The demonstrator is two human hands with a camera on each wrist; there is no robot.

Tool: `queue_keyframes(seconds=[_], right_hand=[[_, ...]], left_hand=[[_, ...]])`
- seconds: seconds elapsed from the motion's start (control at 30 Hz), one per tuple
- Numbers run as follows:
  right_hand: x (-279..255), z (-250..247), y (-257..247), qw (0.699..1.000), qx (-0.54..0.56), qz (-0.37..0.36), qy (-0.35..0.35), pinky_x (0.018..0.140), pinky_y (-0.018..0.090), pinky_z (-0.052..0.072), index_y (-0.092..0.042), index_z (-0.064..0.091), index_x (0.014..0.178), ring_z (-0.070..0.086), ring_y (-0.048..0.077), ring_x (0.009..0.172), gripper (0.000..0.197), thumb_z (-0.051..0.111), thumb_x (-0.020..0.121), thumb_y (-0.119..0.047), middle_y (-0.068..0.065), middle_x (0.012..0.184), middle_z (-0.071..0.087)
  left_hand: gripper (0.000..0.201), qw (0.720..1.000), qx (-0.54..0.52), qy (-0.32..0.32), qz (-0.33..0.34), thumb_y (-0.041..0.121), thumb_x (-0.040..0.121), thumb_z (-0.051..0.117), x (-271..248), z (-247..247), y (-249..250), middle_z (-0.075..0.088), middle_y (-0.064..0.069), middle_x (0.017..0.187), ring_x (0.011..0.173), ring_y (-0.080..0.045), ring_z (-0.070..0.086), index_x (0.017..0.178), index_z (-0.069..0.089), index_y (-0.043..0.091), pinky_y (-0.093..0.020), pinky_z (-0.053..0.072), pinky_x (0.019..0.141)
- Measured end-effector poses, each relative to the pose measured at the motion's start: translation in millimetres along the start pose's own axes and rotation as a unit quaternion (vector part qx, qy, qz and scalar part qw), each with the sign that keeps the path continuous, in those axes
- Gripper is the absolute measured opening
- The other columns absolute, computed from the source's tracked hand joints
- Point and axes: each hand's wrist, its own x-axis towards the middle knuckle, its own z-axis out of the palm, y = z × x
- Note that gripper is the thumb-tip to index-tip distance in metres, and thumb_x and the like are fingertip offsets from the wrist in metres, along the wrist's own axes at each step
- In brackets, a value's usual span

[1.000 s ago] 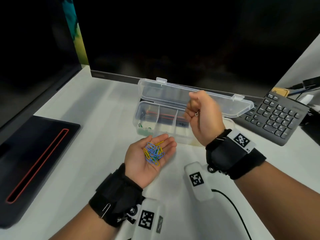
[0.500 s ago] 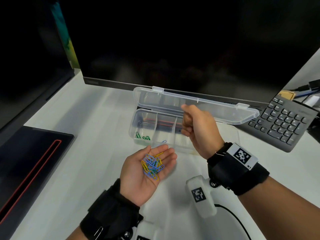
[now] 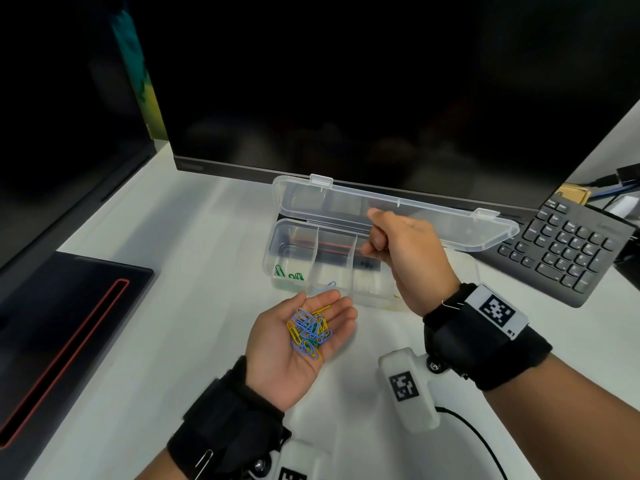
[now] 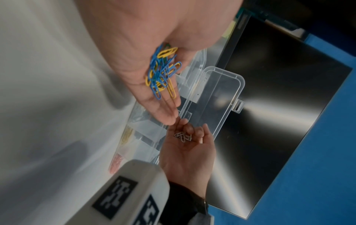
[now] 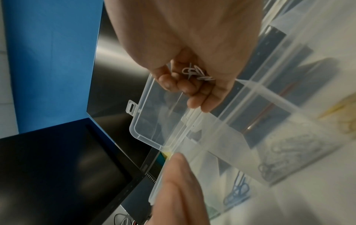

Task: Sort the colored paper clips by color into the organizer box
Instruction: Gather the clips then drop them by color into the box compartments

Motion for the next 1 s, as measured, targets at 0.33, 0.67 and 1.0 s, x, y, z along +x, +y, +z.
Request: queue_keyframes(seconds=[0.33, 0.67, 1.0], right_hand=[[-10, -2, 0, 1.0, 0.019, -0.002, 0.016, 0.097, 0.05, 0.047, -0.016, 0.062, 0.051, 0.06, 0.03, 0.082, 0.043, 0.057, 0.092, -0.026, 0.008, 0.064, 0.057], [-17, 4, -2, 0.997, 0.06, 0.016, 0.035, 0.091, 0.039, 0.048, -0.013, 0.066, 0.055, 0.061, 0.022, 0.081, 0.04, 0.057, 0.093, -0.022, 0.006, 0.068, 0.069], [-28, 3, -9, 0.998, 0.002, -0.036, 0.043, 0.094, 0.04, 0.049, -0.017, 0.069, 0.061, 0.063, 0.016, 0.083, 0.038, 0.055, 0.094, -0.028, 0.002, 0.076, 0.069]], left_hand=[[0.047, 1.0, -0.003, -0.001, -0.003, 0.021, 0.096, 0.04, -1, -1, 0, 0.07, -0.025, 0.091, 0.075, -0.035, 0.072, 0.083, 0.073, -0.01, -0.039, 0.06, 0.062], [0.048, 1.0, -0.008, -0.004, 0.001, 0.021, 0.096, 0.04, 1, -2, -1, 0.07, -0.025, 0.091, 0.075, -0.035, 0.071, 0.083, 0.074, -0.01, -0.04, 0.061, 0.064], [0.048, 1.0, -0.013, -0.023, 0.005, 0.02, 0.096, 0.039, 5, -6, -2, 0.071, -0.025, 0.091, 0.074, -0.036, 0.072, 0.083, 0.073, -0.011, -0.041, 0.061, 0.065]])
